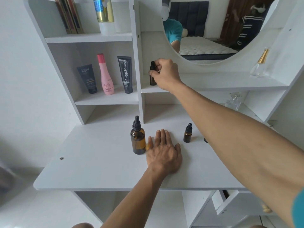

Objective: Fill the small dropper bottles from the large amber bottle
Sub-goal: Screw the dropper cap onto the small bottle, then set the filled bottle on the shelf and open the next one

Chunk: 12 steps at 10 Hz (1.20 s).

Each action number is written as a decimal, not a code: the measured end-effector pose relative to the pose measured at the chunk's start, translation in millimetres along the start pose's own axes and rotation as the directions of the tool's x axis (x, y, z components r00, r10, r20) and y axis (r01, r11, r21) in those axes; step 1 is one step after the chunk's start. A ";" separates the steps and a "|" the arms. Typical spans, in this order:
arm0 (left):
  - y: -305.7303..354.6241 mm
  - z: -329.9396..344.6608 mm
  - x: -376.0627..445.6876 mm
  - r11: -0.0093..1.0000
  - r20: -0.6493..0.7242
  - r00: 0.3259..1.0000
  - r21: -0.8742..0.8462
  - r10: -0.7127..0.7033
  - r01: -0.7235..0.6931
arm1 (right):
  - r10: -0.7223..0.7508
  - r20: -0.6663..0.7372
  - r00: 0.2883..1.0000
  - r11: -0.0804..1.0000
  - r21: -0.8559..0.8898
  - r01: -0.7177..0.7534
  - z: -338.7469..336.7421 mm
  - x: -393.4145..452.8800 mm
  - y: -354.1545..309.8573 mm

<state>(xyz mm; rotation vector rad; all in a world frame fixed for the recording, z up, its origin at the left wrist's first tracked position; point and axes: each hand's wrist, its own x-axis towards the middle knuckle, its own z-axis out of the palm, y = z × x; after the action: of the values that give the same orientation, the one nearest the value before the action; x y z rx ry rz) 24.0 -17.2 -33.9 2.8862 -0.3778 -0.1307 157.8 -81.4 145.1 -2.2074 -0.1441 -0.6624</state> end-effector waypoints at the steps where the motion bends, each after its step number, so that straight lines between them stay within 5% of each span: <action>1: -0.1 -0.6 -0.3 1.000 -0.002 1.000 0.000 0.002 -0.002 | 0.024 0.009 1.000 1.000 -0.003 -0.024 0.0 -0.7 2.4; 3: -0.7 -0.2 -0.5 1.000 -0.002 1.000 0.003 0.005 -0.005 | 0.068 -0.012 0.998 0.998 -0.016 -0.068 -12.4 -5.8 9.3; 6: -1.2 0.3 -0.8 1.000 -0.007 1.000 0.005 0.003 -0.003 | -0.083 -0.254 0.964 0.995 0.036 0.095 -60.9 -77.2 17.9; 8: -1.0 -0.8 -1.6 1.000 -0.015 1.000 0.008 0.007 -0.007 | -0.051 -0.131 0.990 0.996 -0.084 0.040 -61.9 -140.2 44.4; 10: -0.9 -0.5 -6.4 1.000 -0.040 0.999 -0.006 0.017 -0.017 | 0.152 0.037 0.988 0.953 -0.269 -0.136 -48.6 -173.6 74.6; 12: -1.8 -0.1 -9.2 0.998 -0.092 0.995 -0.036 0.039 -0.042 | 0.270 0.050 0.962 0.947 -0.193 -0.256 -37.8 -183.7 96.7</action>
<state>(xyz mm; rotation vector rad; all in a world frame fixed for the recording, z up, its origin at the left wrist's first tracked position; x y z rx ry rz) 15.6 -13.0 -33.8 2.8326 -0.4120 0.0004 15.1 -153.1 7.1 -2.3753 0.1790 -0.4582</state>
